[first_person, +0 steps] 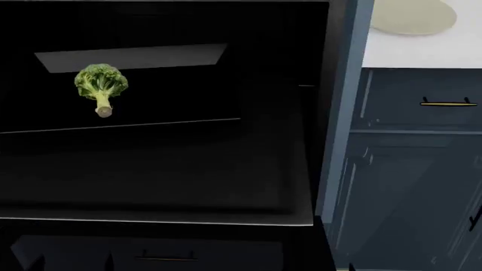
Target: Pick the broccoli from the top rack in the oven and place it on the plate on the counter.
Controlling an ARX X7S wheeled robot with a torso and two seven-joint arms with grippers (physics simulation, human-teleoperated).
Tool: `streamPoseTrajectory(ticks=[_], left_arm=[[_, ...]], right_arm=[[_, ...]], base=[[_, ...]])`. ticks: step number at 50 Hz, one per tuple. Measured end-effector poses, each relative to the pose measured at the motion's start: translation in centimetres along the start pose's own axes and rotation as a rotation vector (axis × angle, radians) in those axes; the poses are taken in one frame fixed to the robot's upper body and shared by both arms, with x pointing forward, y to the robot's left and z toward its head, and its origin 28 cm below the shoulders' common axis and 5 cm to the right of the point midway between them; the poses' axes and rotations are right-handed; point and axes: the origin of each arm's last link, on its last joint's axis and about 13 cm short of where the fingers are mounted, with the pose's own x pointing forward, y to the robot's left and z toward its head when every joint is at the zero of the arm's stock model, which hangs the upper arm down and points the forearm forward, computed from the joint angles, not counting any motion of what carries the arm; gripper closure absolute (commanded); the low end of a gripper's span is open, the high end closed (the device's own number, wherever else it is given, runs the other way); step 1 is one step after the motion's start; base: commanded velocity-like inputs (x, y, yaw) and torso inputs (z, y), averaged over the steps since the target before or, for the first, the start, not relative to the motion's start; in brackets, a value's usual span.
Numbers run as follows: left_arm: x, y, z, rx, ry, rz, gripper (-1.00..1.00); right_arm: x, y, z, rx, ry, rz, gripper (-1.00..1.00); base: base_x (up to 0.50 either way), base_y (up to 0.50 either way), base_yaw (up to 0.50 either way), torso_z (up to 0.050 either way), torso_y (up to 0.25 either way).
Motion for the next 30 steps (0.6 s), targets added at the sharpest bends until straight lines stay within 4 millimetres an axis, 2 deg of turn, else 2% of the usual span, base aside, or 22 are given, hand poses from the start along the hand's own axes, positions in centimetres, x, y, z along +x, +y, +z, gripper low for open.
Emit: streamPoseTrajectory(ticks=[6,13,22,30], left_arm=[[0.1,-0.2,1.0,0.007,-0.021,-0.017,-1.00],[0.7,-0.5,3.4,-0.004,0.008,-0.047,-1.00],[3.2,-1.3,8.7,-0.007,0.036,-0.112,-1.00],[6.1,-1.8,13.4,-0.024,0.092,-0.157,-1.00]], right_arm=[[-0.1,-0.1,1.4,-0.019,-0.032,0.000,-1.00],[-0.3,-0.7,4.3,-0.022,-0.040,-0.015,-1.00],[-1.2,-2.3,9.6,0.011,-0.014,-0.060,-1.00],[-2.4,-4.0,13.0,0.033,0.010,-0.121,-1.00]], base=[[0.00,0.00,0.00,0.000,0.000],[0.00,0.00,0.00,0.000,0.000],[0.00,0.00,0.00,0.000,0.000],[0.00,0.00,0.00,0.000,0.000]])
